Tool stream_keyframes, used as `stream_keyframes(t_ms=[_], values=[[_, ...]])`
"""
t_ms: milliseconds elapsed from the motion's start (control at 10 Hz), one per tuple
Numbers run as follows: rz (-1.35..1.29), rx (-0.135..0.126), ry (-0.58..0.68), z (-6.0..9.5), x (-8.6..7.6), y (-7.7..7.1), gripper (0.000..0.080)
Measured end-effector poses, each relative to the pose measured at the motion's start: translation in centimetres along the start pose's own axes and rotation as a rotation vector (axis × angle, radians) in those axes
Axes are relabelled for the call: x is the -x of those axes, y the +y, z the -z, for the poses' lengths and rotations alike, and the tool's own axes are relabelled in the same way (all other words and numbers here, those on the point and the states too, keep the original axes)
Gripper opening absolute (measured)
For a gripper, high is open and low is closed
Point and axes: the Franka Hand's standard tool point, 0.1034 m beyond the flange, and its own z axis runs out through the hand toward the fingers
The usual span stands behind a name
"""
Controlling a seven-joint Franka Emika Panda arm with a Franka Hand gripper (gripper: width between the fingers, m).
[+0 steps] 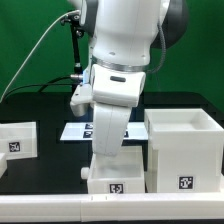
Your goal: Assemble drawer
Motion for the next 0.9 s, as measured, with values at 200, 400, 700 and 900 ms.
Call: stream_keyframes(t_ms=[200,400,700,900], values=[[-0.001,0.01,0.003,-0.11,-0.04,0.1,0.0038],[-0.001,0.008,0.002,-0.21,-0.03,0.06,0.0038],[-0.001,0.007,0.002,-0.28,-0.03,0.04,0.0038],[-0.001,0.006,0.002,-0.29,-0.03,0.03,0.0038]])
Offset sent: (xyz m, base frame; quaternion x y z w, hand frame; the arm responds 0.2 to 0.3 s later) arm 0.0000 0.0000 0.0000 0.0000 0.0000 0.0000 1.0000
